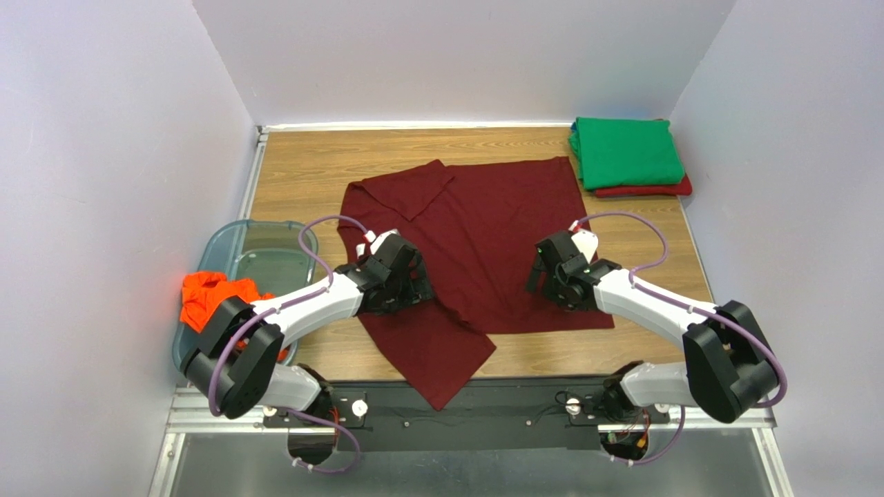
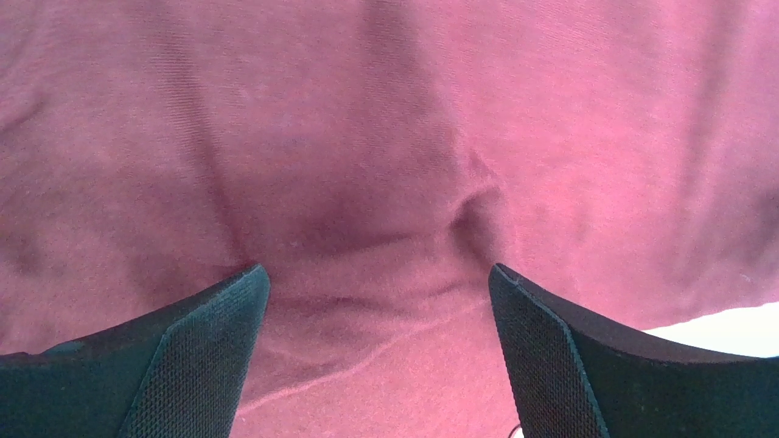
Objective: Fold and stack the t-shirts
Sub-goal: Flatten the tshirt out
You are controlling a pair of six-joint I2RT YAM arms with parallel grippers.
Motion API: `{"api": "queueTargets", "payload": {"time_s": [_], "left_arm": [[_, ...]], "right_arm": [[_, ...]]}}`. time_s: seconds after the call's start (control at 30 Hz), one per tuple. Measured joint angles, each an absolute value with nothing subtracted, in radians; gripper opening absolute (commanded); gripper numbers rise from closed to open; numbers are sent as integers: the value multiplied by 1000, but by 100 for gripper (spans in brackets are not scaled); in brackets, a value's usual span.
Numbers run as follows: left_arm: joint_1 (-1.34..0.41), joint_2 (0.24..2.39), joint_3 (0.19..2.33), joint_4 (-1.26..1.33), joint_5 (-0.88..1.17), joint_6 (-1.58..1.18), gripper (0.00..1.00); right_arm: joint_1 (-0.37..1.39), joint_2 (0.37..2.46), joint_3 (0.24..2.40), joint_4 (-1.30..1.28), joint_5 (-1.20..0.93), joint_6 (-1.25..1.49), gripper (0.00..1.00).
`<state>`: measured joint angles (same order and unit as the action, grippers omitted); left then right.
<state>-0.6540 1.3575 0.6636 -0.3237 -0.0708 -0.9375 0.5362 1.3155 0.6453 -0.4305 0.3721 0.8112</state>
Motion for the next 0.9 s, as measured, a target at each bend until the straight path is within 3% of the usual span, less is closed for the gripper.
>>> {"api": "queueTargets", "payload": {"time_s": [0.5,0.67,0.9], "left_arm": [[-484,1341,709,-562,-129,-891,98],[-484,1343,832,-628,-159,-850,98],[-450,1443,1054,-519,-177,-782,95]], "right_arm": [[494,1227,626,-441,339,739,100],[493,1208,659,-444,318,677,100],[493,1212,711,-427,301,614,100]]}}
